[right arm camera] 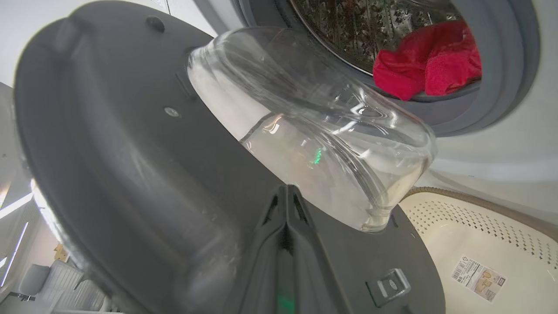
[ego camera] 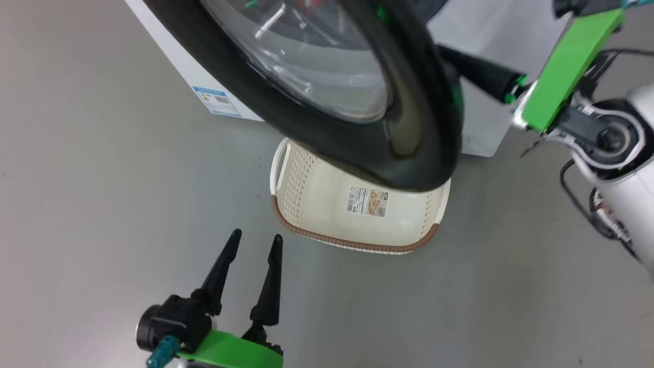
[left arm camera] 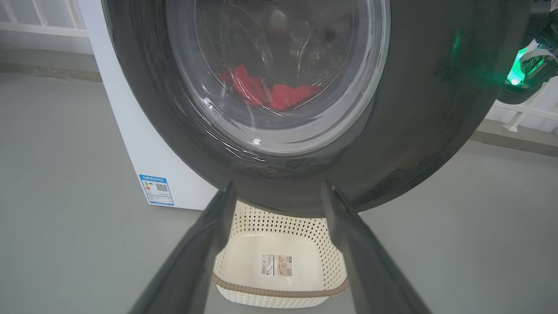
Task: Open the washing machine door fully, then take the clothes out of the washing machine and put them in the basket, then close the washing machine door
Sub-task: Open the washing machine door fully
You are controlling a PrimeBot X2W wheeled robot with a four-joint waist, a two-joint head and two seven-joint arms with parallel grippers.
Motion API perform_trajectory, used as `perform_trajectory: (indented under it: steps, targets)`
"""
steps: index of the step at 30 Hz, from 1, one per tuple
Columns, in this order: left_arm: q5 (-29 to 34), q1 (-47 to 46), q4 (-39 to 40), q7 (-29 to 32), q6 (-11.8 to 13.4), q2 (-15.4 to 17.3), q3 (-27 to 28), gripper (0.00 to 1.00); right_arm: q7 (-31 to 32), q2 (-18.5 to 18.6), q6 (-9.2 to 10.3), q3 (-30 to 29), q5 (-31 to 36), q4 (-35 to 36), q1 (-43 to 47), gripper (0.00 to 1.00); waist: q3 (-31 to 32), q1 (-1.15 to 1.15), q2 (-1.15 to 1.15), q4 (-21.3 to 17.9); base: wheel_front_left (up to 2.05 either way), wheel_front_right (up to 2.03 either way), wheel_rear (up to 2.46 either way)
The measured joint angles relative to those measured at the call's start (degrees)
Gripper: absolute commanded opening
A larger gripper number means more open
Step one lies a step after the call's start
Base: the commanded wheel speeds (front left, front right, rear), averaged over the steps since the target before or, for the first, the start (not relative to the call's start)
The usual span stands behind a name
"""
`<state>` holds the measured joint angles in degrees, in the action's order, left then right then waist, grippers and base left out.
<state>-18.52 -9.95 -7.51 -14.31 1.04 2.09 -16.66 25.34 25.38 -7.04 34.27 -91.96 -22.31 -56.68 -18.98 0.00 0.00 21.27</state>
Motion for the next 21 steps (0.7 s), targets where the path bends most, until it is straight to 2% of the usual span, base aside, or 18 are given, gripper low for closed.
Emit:
perform_trajectory:
  steps: [14,21]
  targets:
    - [1.35,1.92,-0.08,0.0,-0.52,0.08,0.82,1.0,3.67,-1.97,-0.01,1.22,-0.56,3.96,5.33,0.0,3.01,0.0,0.0,-0.18,0.0,0.0,0.0]
    - [1.4,1.92,0.0,0.0,-1.05,0.09,1.03,1.0,2.27,-2.57,-0.01,0.79,0.32,4.05,6.32,0.0,3.41,0.0,0.0,-0.47,0.0,0.0,0.0]
